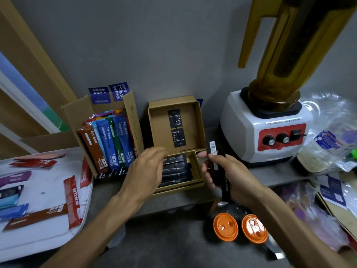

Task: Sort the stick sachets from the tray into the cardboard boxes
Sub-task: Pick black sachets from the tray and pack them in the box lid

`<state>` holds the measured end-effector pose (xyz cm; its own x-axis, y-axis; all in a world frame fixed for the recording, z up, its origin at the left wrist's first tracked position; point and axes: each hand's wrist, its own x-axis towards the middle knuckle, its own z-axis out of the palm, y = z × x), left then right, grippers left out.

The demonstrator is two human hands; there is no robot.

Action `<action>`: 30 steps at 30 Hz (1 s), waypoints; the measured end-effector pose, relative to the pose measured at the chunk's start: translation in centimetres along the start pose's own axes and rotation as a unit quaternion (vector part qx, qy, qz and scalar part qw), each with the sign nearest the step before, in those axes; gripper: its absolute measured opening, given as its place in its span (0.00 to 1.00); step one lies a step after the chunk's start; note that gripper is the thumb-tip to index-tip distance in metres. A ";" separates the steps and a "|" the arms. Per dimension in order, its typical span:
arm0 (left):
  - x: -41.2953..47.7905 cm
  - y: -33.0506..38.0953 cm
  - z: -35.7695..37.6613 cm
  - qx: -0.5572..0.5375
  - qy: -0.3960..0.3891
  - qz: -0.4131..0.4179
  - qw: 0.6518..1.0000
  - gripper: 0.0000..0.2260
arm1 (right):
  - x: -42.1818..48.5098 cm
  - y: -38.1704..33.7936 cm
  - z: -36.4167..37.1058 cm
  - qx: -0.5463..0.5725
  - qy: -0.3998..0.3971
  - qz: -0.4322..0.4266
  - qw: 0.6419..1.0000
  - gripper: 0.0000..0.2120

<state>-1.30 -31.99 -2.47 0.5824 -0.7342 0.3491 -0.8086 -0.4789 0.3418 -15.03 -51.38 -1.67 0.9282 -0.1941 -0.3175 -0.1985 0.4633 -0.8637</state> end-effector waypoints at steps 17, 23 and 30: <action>0.0 1.4 -3.6 -0.237 -0.043 -0.203 0.949 0.05 | 0.8 -0.1 -0.1 -0.253 -0.020 -0.030 0.967 0.07; 1.6 3.9 -4.0 -0.494 0.049 -0.216 0.841 0.10 | 1.1 0.9 2.6 -0.098 -0.066 -0.021 0.993 0.07; 1.0 2.6 -3.4 -0.211 0.029 -0.099 0.972 0.01 | 0.7 0.6 1.6 -0.167 0.028 0.027 0.985 0.15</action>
<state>-2.54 -32.33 1.69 0.7372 -0.6127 0.2848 -0.5809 -0.3596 0.7302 -14.03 -49.90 -1.76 0.8961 -0.2291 -0.3802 -0.3487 0.1667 -0.9223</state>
